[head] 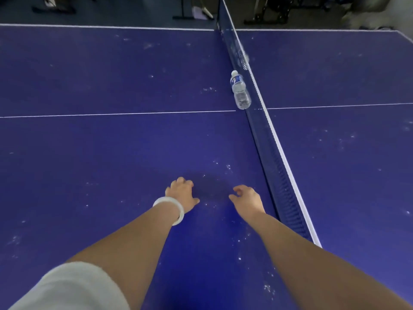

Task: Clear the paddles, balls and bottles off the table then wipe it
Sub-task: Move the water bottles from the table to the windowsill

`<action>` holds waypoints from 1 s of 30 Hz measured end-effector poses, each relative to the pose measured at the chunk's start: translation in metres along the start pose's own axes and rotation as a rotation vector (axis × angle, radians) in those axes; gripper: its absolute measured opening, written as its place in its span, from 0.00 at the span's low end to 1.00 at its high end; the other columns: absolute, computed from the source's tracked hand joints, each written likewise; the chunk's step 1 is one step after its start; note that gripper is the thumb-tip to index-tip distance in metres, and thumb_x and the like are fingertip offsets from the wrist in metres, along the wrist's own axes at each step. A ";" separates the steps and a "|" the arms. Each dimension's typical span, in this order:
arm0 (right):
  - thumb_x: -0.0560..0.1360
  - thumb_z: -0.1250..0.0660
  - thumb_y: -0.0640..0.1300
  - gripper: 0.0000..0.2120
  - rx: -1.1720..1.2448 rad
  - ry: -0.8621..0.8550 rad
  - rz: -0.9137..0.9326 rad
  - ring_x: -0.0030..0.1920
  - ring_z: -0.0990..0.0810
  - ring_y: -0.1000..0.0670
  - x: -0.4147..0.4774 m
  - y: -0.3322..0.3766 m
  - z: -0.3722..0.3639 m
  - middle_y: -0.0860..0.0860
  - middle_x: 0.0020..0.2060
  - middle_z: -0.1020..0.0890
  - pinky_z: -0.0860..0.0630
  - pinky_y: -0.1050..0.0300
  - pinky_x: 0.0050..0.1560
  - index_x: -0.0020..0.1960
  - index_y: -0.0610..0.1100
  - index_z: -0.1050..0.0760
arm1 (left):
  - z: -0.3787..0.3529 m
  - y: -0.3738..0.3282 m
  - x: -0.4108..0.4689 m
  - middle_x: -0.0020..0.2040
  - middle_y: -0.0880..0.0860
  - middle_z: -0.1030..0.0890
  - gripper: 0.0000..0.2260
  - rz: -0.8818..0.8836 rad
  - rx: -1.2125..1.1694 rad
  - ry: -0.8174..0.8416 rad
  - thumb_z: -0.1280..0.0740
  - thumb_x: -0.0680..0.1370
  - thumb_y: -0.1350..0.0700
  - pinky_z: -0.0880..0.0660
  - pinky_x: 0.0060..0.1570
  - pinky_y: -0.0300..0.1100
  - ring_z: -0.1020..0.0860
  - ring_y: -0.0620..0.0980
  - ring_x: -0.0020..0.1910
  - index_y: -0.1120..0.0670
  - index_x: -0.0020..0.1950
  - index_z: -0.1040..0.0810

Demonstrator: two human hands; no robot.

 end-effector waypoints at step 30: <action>0.71 0.29 0.65 0.47 -0.332 -0.490 0.087 0.69 0.31 0.40 0.392 0.176 0.104 0.41 0.70 0.32 0.32 0.45 0.66 0.77 0.41 0.46 | 0.031 -0.010 0.210 0.72 0.55 0.81 0.46 0.131 0.178 0.073 0.54 0.71 0.23 0.67 0.71 0.66 0.76 0.62 0.72 0.45 0.70 0.81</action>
Point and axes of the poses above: each hand's wrist, its own x-axis towards the middle knuckle, its own z-axis out of the back of the hand, y = z × x, the point moved 5 cm from there along x, towards the middle knuckle
